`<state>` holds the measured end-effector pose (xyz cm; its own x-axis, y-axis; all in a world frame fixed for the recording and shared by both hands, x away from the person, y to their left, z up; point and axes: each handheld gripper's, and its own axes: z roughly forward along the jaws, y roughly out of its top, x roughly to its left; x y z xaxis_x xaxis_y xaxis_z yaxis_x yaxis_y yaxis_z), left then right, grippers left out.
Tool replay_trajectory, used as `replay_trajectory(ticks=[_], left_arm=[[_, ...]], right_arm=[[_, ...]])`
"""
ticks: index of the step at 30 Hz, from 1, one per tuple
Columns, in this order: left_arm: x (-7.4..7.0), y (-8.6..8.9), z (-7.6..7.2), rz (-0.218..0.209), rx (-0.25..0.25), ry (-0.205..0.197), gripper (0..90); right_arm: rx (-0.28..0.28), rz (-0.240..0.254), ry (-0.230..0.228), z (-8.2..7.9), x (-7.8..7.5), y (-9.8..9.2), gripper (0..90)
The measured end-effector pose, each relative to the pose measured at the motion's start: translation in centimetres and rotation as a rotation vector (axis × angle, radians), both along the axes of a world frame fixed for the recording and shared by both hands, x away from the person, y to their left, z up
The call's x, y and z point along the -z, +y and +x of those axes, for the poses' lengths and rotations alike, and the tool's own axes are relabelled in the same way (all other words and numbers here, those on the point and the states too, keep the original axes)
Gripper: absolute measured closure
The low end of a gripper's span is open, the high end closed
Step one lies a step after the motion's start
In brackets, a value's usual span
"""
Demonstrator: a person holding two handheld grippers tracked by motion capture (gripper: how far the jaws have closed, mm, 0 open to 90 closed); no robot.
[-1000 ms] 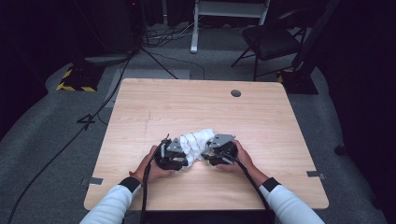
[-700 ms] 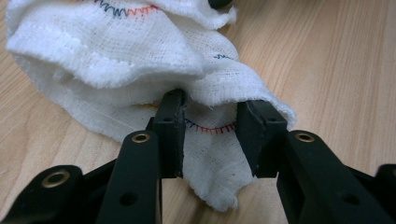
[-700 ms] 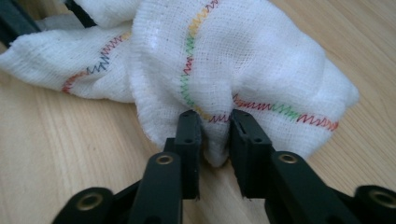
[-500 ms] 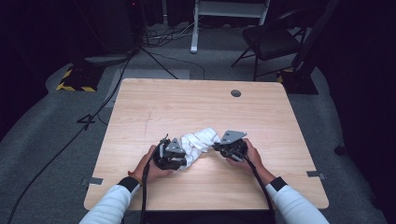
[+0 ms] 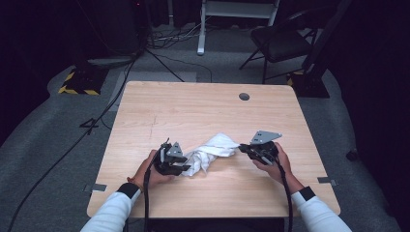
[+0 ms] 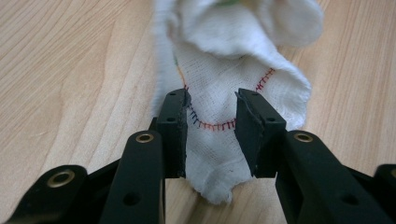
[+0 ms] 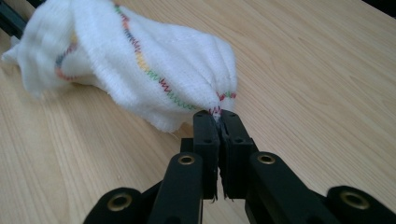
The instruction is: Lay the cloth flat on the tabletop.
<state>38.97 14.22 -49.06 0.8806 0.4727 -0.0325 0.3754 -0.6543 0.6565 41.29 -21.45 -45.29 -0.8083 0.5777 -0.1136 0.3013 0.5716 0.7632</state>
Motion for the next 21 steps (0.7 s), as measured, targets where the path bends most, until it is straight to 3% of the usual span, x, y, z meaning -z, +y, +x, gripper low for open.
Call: replay_trajectory(ticks=[9, 15, 19, 21], left_arm=[[-0.1, -0.2, 0.5, 0.010, -0.023, -0.012, 63.1], [-0.3, -1.3, 1.8, 0.005, -0.032, -0.029, 60.7], [-0.7, -2.0, 2.7, 0.018, -0.050, -0.064, 60.9], [-0.9, -1.9, 3.2, -0.009, -0.070, -0.058, 61.1]], right_arm=[[-0.003, 0.006, 0.039, -1.6, 0.0, -2.1, 86.8], [0.023, -0.006, 0.062, -1.9, 0.5, -3.1, 86.5], [0.066, -0.027, 0.053, -2.0, 0.7, -3.6, 80.8], [0.084, -0.019, 0.040, -2.0, 0.7, -4.0, 73.5]])
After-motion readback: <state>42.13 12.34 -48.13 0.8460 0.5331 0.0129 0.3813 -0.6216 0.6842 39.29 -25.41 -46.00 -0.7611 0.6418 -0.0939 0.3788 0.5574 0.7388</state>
